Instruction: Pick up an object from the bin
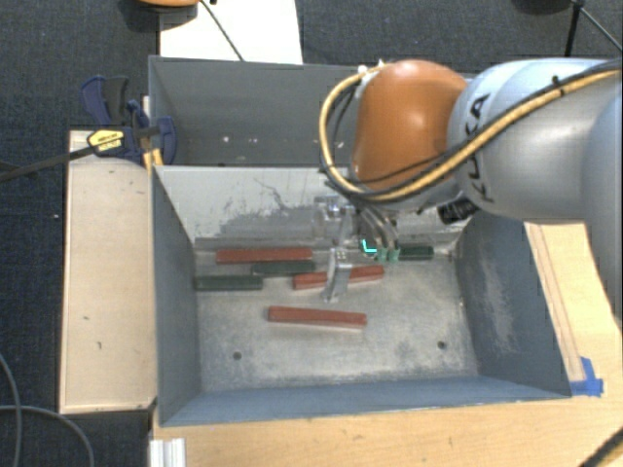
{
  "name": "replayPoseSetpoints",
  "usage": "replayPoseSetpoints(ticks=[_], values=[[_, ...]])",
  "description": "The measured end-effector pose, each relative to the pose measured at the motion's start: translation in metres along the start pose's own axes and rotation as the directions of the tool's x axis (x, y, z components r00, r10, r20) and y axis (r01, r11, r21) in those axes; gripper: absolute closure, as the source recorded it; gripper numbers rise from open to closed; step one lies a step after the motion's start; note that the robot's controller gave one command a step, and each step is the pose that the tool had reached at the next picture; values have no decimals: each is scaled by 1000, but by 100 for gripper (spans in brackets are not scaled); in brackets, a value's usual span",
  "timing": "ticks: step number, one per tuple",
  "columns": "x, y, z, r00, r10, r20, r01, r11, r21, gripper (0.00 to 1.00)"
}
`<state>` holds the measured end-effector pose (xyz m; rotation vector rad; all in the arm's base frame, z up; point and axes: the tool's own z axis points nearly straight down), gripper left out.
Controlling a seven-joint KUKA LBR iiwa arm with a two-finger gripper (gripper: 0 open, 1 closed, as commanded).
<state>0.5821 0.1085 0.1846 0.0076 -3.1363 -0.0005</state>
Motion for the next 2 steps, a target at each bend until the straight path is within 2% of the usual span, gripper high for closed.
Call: replayPoseSetpoints(ticks=[1,2], values=[[-2,-1,-4,1000,3,8,-3,1000,-1,0],[8,-10,53,1000,13,13,-13,1000,-2,0]])
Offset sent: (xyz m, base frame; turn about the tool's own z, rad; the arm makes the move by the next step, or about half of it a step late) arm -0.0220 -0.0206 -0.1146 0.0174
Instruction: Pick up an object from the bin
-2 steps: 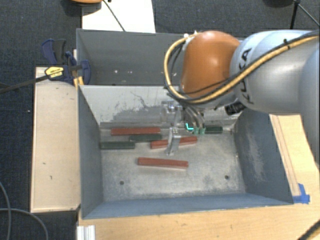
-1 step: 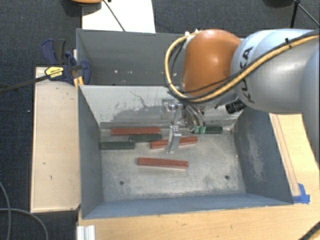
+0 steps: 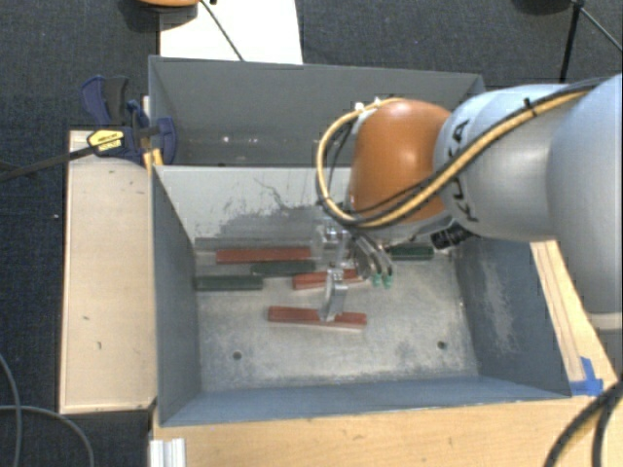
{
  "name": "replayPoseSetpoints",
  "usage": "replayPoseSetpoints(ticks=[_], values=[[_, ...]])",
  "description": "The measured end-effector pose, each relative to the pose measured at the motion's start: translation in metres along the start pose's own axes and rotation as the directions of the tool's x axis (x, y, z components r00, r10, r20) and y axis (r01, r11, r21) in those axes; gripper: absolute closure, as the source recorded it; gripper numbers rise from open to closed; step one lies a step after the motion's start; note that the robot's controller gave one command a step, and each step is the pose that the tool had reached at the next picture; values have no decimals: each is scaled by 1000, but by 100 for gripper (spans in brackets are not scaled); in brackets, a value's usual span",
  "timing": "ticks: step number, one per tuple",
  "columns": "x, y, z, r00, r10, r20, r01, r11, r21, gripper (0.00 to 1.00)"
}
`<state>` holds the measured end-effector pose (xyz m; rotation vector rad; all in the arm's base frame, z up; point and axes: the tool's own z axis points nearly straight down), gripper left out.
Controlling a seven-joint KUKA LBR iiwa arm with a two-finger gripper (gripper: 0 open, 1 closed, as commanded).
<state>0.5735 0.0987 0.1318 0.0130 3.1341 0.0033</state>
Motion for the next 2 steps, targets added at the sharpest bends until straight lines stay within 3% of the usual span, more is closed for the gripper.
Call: replayPoseSetpoints(ticks=[1,2], values=[[18,-42,57,997,71,-4,-71,997,1,0],[11,5,60,1000,21,-1,-21,1000,-2,100]])
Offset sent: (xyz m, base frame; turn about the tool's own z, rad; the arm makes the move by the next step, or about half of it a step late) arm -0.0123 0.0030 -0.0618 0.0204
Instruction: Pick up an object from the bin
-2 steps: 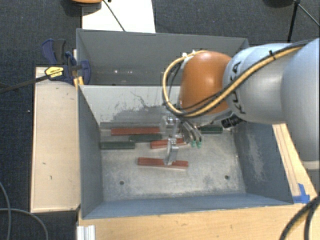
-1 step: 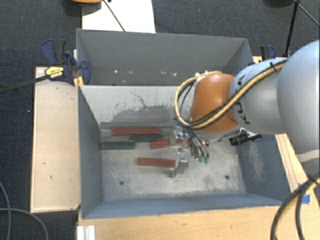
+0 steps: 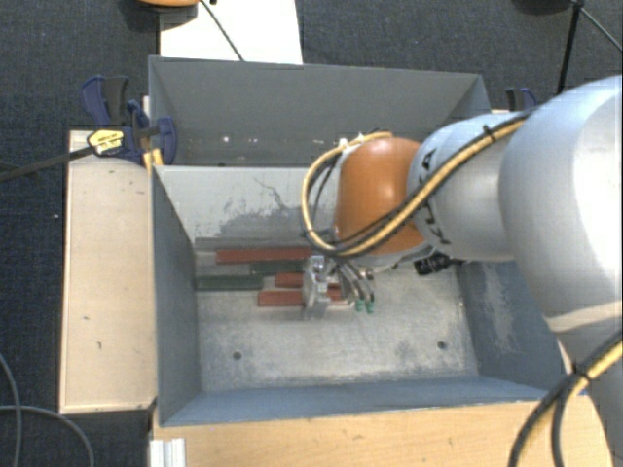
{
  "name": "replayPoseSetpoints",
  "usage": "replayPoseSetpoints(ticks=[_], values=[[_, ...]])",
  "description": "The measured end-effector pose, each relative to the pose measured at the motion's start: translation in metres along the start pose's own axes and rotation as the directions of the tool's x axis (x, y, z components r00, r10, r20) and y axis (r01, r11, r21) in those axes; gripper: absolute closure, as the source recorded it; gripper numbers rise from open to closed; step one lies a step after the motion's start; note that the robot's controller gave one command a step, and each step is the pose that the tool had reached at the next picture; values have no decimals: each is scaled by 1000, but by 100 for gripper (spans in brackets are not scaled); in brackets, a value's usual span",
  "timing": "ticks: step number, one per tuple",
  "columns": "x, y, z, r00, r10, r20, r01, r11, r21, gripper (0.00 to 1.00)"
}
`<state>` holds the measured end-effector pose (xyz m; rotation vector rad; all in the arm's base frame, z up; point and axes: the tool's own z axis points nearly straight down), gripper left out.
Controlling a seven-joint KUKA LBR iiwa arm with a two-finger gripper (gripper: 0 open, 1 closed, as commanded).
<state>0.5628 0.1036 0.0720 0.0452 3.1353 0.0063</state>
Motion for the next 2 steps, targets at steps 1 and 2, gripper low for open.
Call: replayPoseSetpoints(ticks=[1,2], values=[[1,-2,1,1000,2,-3,-2,1000,2,0],[0,-2,-1,1000,4,-1,-4,1000,2,100]])
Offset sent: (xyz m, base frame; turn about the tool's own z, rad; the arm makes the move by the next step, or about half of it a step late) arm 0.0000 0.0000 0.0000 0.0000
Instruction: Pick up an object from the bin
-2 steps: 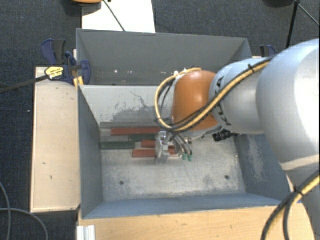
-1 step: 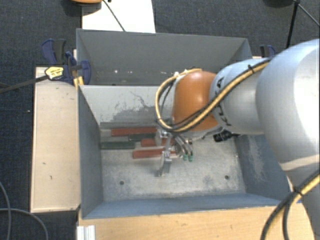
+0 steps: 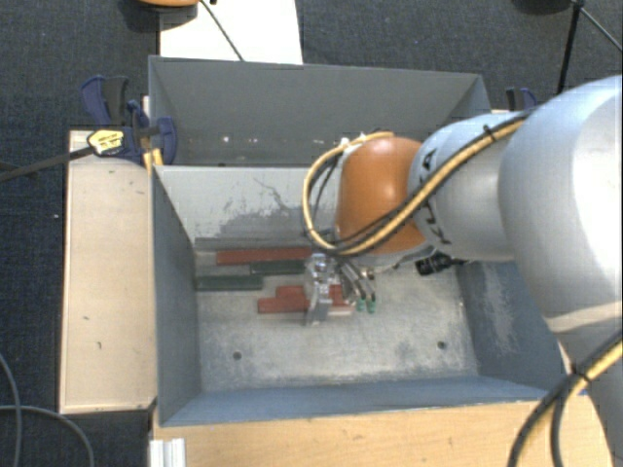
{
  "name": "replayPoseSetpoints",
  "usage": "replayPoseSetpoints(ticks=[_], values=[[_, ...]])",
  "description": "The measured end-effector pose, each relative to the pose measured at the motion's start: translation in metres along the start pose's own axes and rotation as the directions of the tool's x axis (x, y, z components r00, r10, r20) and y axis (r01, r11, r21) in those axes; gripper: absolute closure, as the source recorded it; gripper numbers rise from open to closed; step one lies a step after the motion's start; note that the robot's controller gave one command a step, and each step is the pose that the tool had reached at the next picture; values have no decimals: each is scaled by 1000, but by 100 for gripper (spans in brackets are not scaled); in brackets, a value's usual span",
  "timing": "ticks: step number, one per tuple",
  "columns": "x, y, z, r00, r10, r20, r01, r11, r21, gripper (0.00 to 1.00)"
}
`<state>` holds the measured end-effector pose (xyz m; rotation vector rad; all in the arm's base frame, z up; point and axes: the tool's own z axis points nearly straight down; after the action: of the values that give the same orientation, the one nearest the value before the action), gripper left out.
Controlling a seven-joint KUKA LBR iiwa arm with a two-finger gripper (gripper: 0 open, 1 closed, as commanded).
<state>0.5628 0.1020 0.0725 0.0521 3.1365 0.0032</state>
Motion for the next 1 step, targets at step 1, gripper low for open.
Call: replayPoseSetpoints(ticks=[1], values=[[0,0,0,1000,1,0,-1,1000,0,100]])
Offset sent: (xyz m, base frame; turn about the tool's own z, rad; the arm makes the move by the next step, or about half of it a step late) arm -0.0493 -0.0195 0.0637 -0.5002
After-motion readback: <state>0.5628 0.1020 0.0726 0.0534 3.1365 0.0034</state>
